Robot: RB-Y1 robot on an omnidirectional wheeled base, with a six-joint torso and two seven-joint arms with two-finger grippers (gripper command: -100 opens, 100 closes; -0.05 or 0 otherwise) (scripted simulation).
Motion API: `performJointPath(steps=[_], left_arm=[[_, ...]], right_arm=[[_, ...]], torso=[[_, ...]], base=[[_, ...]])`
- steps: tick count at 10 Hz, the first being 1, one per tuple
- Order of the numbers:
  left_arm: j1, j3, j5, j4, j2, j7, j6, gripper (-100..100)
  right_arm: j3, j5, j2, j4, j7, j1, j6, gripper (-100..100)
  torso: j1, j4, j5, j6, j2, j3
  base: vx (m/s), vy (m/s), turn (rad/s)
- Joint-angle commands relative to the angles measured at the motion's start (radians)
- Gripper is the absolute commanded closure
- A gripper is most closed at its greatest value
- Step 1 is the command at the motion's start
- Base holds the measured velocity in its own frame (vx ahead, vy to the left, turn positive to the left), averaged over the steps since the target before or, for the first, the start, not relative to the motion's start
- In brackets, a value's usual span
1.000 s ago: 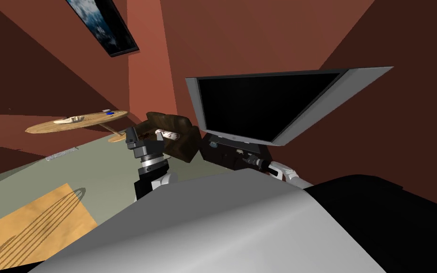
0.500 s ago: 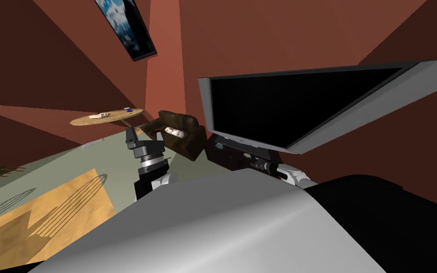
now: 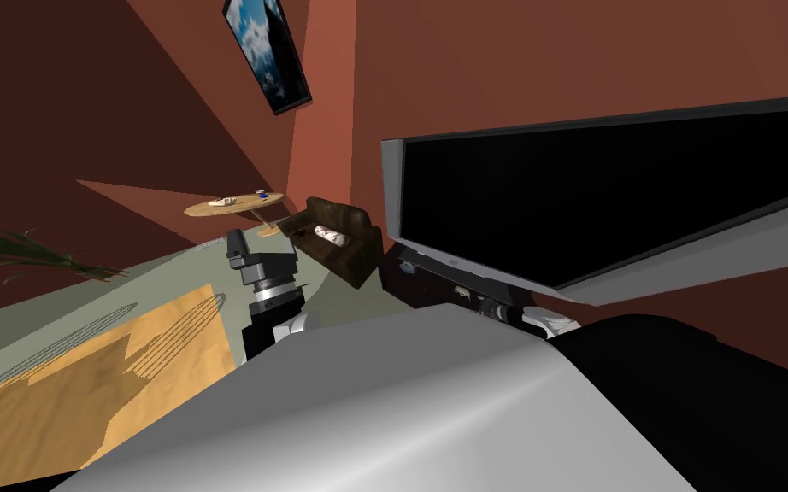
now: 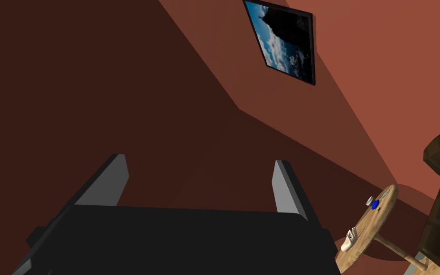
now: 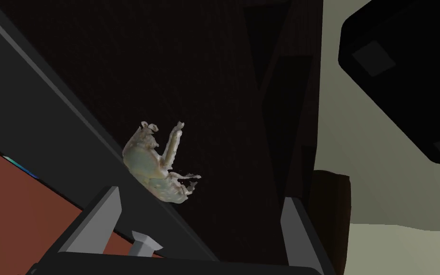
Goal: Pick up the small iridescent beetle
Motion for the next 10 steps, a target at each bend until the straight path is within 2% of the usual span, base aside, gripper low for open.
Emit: performJointPath(steps=[1, 2, 3, 5, 7, 9, 10], left_arm=[[0.0, 0.0, 0.0, 0.0, 0.0, 0.0, 0.0, 0], [0.0, 0.0, 0.0, 0.0, 0.0, 0.0, 0.0, 0], [0.0, 0.0, 0.0, 0.0, 0.0, 0.0, 0.0, 0], [0.0, 0.0, 0.0, 0.0, 0.0, 0.0, 0.0, 0], [0.0, 0.0, 0.0, 0.0, 0.0, 0.0, 0.0, 0], [0.0, 0.0, 0.0, 0.0, 0.0, 0.0, 0.0, 0], [0.0, 0.0, 0.0, 0.0, 0.0, 0.0, 0.0, 0]], right_arm=[[0.014, 0.013, -0.009, 0.045, -0.003, -0.004, -0.001, -100], [0.023, 0.029, -0.017, 0.072, 0.006, 0.006, -0.014, -100], [0.023, 0.029, -0.017, 0.068, 0.006, 0.006, -0.014, -100], [0.032, 0.043, -0.022, 0.132, 0.013, 0.017, -0.027, -100], [0.048, 0.069, -0.028, 0.198, 0.026, 0.037, -0.052, -100], [0.048, 0.069, -0.028, 0.213, 0.026, 0.037, -0.052, -100], [0.055, 0.081, -0.028, 0.245, 0.031, 0.047, -0.063, -100]], torso=[[0.0, 0.0, 0.0, 0.0, 0.0, 0.0], [-0.001, 0.0, 0.0, 0.001, 0.001, 0.0], [-0.002, 0.0, 0.0, 0.0, 0.001, 0.001], [-0.005, 0.001, -0.001, 0.001, 0.005, 0.003], [-0.003, 0.001, -0.001, -0.001, 0.002, 0.001], [-0.002, 0.0, 0.0, 0.001, 0.0, 0.0], [-0.004, 0.001, -0.001, 0.001, 0.004, 0.002]], base=[[0.09, 0.071, 0.123], [0.095, 0.056, 0.238], [0.066, 0.025, 0.113], [0.033, 0.017, 0.066], [0.117, 0.051, 0.336], [0.084, 0.028, 0.008], [0.044, 0.017, 0.163]])
